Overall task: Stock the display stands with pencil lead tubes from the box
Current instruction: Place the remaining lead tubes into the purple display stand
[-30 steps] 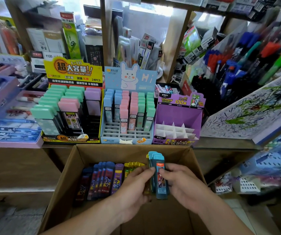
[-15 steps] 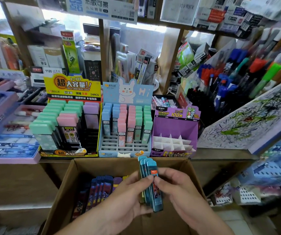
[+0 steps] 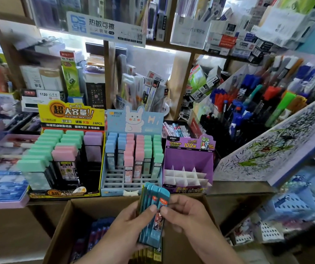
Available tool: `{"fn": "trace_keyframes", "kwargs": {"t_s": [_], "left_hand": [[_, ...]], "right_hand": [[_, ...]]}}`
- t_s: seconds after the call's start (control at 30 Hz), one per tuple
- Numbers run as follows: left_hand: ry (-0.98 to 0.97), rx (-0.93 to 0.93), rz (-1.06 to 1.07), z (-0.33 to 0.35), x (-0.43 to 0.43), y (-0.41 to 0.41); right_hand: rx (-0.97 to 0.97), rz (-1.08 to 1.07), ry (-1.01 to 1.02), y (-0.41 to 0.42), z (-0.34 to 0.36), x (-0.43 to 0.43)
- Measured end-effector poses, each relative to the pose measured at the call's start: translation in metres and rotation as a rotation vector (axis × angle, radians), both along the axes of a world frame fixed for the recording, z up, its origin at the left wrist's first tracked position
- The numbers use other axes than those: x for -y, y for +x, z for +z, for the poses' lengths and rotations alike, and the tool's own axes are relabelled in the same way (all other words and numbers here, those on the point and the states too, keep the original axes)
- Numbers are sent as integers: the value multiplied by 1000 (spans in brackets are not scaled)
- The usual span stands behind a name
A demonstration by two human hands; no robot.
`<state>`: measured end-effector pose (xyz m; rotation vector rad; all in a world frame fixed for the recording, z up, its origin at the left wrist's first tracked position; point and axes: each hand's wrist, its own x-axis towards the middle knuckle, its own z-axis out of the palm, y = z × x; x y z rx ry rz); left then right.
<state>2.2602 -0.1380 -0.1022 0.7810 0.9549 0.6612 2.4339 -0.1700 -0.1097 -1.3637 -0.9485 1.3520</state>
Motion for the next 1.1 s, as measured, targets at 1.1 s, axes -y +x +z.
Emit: {"fn": "trace_keyframes", "kwargs": {"t_s": [1.1], "left_hand": [[98, 132, 63, -13, -16, -18]], "right_hand": [[69, -264, 266, 35, 21, -14]]}}
